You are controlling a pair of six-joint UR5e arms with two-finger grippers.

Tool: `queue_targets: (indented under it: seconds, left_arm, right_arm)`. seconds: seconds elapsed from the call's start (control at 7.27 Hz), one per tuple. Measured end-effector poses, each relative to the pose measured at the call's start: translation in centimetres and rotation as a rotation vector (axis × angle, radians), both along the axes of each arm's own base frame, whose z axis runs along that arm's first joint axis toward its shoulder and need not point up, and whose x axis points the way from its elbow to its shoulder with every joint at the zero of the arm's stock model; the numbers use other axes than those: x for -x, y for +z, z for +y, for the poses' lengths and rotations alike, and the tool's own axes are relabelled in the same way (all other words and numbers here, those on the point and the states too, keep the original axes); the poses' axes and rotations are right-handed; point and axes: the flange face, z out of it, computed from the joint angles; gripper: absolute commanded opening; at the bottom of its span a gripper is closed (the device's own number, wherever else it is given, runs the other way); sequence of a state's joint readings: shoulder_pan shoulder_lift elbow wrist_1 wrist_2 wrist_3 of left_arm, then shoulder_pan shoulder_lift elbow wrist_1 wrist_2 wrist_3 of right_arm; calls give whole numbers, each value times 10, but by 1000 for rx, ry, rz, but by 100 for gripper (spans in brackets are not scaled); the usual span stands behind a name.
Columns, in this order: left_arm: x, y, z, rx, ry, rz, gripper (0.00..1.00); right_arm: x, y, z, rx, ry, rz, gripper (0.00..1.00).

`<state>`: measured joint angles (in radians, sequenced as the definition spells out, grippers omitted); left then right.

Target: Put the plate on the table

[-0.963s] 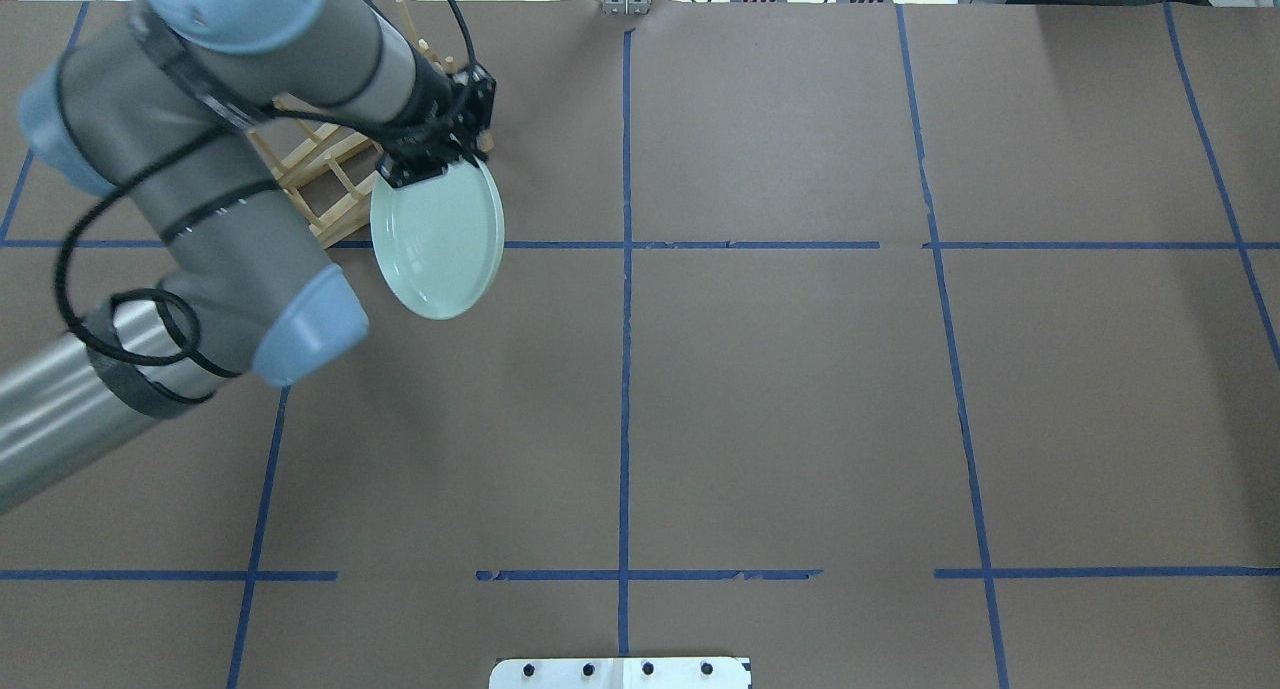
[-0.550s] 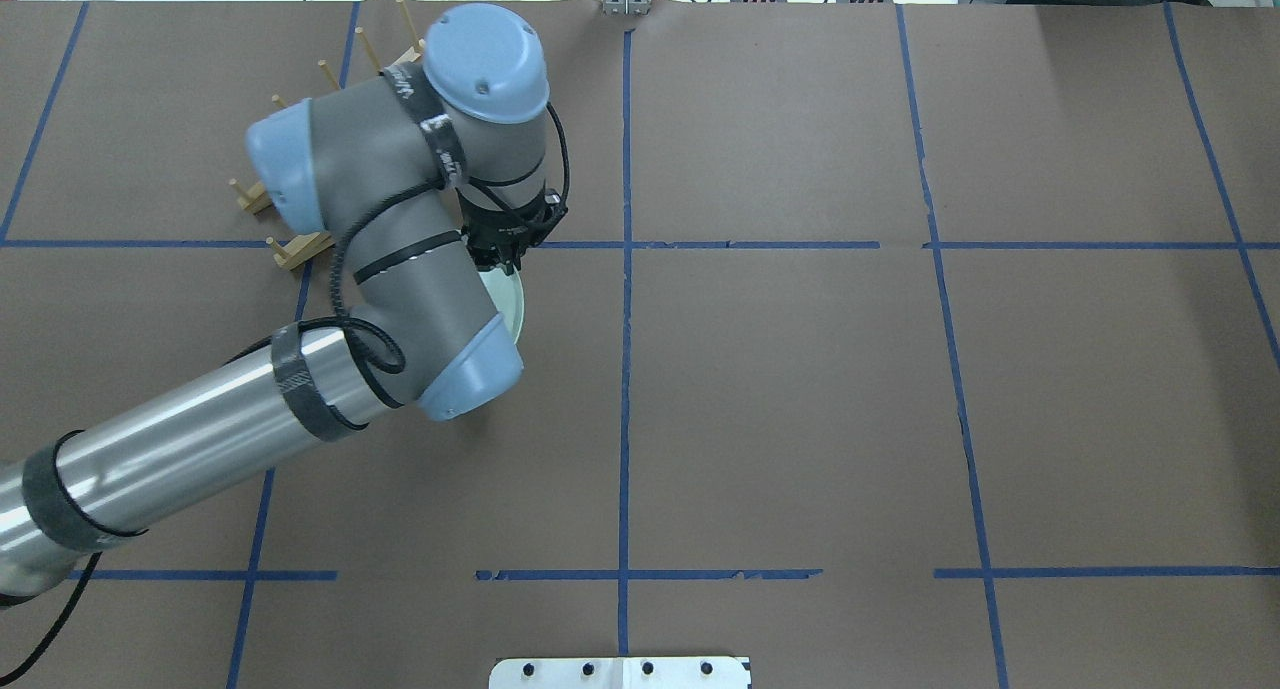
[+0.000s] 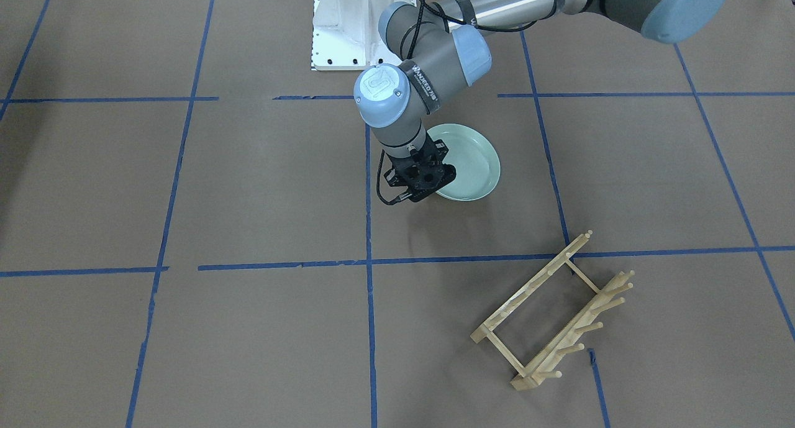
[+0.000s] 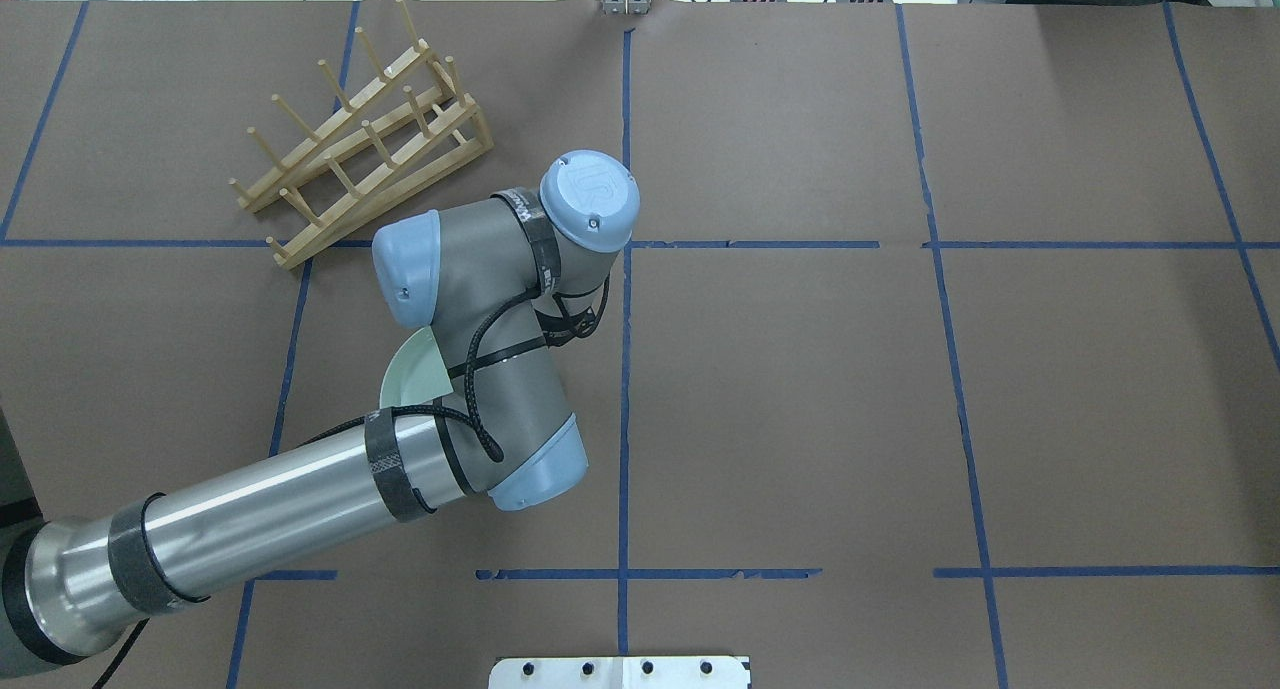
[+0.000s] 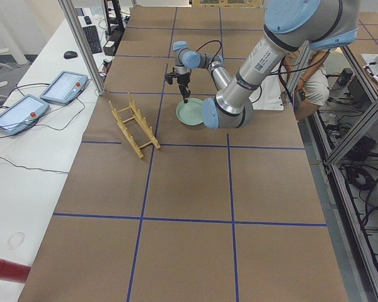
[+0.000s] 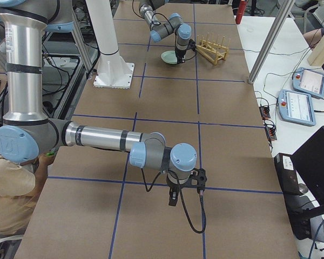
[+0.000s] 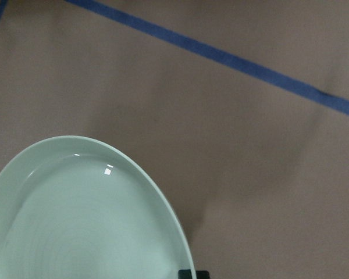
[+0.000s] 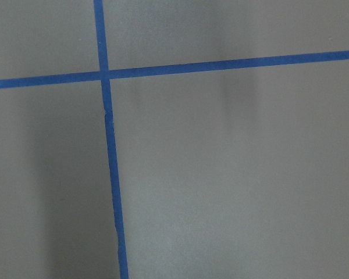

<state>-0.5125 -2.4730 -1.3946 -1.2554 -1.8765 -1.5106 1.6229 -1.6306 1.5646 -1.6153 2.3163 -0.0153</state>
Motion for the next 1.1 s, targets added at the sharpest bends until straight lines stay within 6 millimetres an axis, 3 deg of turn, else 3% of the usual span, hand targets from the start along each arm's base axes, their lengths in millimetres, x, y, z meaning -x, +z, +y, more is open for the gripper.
queue_targets:
  seconds: [0.14,0.28,0.41,0.55,0.69,0.83,0.96,1.1]
  left_arm:
    - [-3,3,5,-12,20,-7,100]
    - [7,-3,-1,-41,35,0,100]
    - [44,-22,-26,-91,29,32,100]
    - [104,-41,-62,-152,7,74,100]
    - [180,-41,-96,-210,10,113,100]
    - [260,-20,-121,-260,49,146,100]
    - [335,20,-139,-296,105,154,100]
    - [412,76,-152,-323,168,146,100]
  right_arm:
    - [0,0,0,0,0,0,100]
    - [0,0,0,0,0,0,100]
    - [0,0,0,0,0,0,100]
    - [0,0,0,0,0,0,100]
    - [0,0,0,0,0,0,100]
    - [0,0,0,0,0,0,100]
    - [0,0,0,0,0,0,100]
    - [0,0,0,0,0,0,100]
